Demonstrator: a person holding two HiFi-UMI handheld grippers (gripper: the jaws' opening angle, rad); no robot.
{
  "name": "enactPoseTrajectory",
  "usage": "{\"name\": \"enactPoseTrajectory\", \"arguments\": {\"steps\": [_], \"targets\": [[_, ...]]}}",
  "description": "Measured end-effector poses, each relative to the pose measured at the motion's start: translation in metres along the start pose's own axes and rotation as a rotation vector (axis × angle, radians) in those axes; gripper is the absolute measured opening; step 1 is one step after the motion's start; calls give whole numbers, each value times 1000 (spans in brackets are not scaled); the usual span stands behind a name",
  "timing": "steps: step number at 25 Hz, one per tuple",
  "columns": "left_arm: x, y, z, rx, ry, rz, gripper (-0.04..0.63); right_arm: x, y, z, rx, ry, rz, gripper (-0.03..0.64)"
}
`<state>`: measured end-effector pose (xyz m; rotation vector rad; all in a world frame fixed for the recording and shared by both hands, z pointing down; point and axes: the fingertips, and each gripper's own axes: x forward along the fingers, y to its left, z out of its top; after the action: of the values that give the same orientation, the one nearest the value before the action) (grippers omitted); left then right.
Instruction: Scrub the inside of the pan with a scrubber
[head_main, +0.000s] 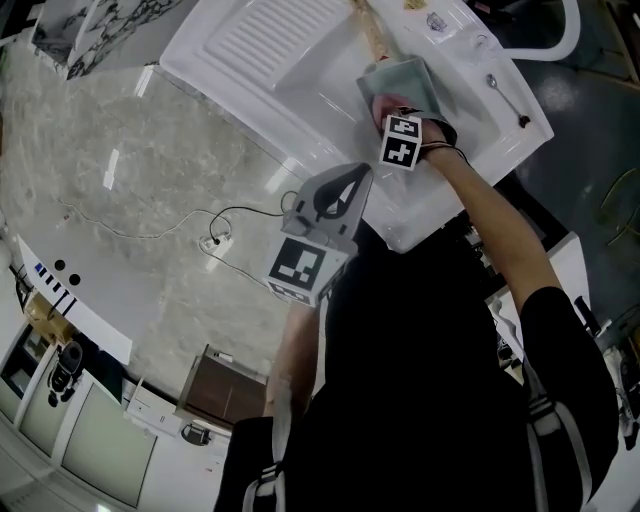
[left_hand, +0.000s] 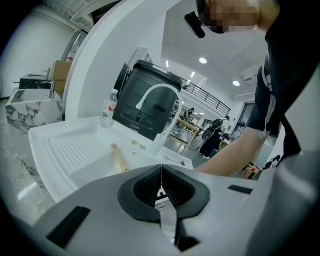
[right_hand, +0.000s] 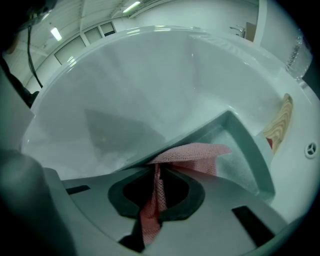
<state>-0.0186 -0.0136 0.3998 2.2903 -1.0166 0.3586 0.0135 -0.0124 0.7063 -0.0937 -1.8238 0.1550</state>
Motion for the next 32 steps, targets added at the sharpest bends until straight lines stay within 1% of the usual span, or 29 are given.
{"name": "enactPoseTrajectory", "arguments": {"steps": [5,7,10,15,21,26,29,32], "targets": [[0,3,-1,-9,-1,-2,32,-6,-30,15,49,-32,-51,46],[-1,6,-1,-19,-3,3,32,-7,-41,20,49,-39,-76,46],[-2,11,-1,-14,-4,6,32,-9,-54,26,51,-49,-105,46],[-4,15,1,-20,-1,9,32,-12,-71,35,70,-93,-165,46],[-1,16,-2,-8,13,0,32,-15,-93,42,92,-154,-263,46],[-1,17,-2,-5,17,-3,32,-19,-99,43,98,-161,-283,45],[1,18,-2,-4,15,-7,32,-20,-101,33,105,-146,-304,44],[4,17,-1,-6,11,-11,32,-20,-92,23,105,-133,-295,44]]}}
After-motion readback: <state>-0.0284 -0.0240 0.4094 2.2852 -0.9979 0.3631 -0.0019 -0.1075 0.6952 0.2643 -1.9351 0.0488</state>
